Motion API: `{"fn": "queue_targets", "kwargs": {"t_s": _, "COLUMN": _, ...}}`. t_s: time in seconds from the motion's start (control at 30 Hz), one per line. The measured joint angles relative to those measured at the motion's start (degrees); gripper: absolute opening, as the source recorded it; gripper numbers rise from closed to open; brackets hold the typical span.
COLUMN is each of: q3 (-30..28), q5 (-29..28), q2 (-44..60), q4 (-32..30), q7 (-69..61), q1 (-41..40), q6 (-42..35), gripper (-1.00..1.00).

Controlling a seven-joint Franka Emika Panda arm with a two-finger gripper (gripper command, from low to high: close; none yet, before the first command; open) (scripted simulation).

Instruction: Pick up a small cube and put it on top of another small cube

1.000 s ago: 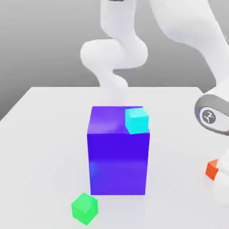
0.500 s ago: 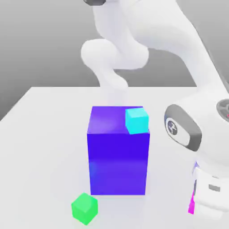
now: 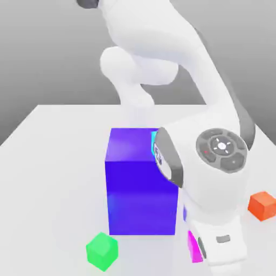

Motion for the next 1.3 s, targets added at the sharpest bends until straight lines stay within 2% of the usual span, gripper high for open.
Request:
{"fn": "queue_targets", "kwargs": {"t_s": 0.37, "q3": 5.81, "q5": 0.53, "q2": -0.77, "q4": -0.71, "q7": -30.02, "q1": -13.39, "q6": -3.47, "gripper": -1.0}}
{"fn": "queue_targets", "kwargs": {"t_s": 0.5, "q3": 8.33, "q5": -1.04, "q2": -2.01, "q4": -3.26, "q7": -42.68, "q1": -18.87, "q6": -2.8, "gripper": -1.0}}
{"fn": "queue_targets", "kwargs": {"t_s": 0.8, "q3": 16.24, "q5": -4.93, "q2": -9.3, "q4": -12.28, "q7": -73.31, "q1": -33.81, "q6": 4.76, "gripper": -1.0}}
{"fn": "queue_targets", "kwargs": {"t_s": 1.0, "q3": 24.08, "q5": -4.11, "q2": -17.59, "q4": -18.48, "q7": -93.66, "q1": -46.46, "q6": 13.73, "gripper": -1.0}}
{"fn": "queue_targets", "kwargs": {"t_s": 1.17, "q3": 9.21, "q5": -21.2, "q2": -8.63, "q4": -17.52, "q7": -83.78, "q1": -35.22, "q6": 20.06, "gripper": -1.0}}
{"fn": "queue_targets", "kwargs": {"t_s": 1.2, "q3": 7.56, "q5": -22.99, "q2": -7.55, "q4": -17.29, "q7": -82.55, "q1": -33.92, "q6": 20.63, "gripper": 1.0}}
{"fn": "queue_targets", "kwargs": {"t_s": 1.3, "q3": 7.56, "q5": -22.99, "q2": -7.55, "q4": -17.29, "q7": -82.55, "q1": -33.92, "q6": 20.63, "gripper": 1.0}}
